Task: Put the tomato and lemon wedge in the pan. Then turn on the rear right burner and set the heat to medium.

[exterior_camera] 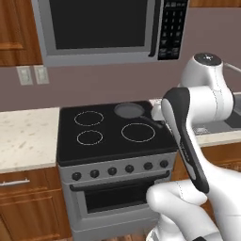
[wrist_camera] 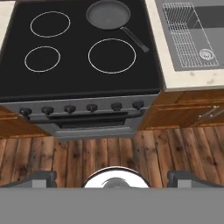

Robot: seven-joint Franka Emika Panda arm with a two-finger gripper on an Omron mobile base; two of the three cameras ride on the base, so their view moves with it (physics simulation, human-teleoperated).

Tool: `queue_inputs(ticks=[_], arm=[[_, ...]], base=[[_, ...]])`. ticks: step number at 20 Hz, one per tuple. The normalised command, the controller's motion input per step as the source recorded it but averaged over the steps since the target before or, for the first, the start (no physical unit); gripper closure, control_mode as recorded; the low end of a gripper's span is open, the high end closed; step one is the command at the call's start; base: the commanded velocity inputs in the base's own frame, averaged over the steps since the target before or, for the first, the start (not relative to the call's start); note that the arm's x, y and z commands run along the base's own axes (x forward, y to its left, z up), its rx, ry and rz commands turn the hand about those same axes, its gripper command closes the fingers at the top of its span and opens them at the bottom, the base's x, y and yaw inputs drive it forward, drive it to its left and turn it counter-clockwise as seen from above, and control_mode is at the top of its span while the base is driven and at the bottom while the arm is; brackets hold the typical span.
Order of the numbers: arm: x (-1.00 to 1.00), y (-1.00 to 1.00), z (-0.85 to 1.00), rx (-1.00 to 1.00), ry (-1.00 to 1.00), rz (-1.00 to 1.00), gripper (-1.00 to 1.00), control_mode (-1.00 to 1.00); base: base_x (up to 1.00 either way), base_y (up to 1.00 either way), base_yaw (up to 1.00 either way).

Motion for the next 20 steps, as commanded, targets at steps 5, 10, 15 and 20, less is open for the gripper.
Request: queue_inputs(ticks=[5, 10, 15, 20], arm=[[0.0, 0.0, 0.0, 0.0, 0.0, 0.0, -1.0, 1.0], [0.0, 0.0, 0.0, 0.0, 0.0, 0.0, -1.0, 1.0], [0.0, 0.0, 0.0, 0.0, 0.0, 0.0, -1.0, 1.0], [0.0, 0.0, 0.0, 0.0, 0.0, 0.0, -1.0, 1.0]], base=[[-0.6, 0.06, 0.0], [-0.01, 0.0, 0.01], [0.0, -0.02, -0.29], [0.0, 0.0, -0.6]])
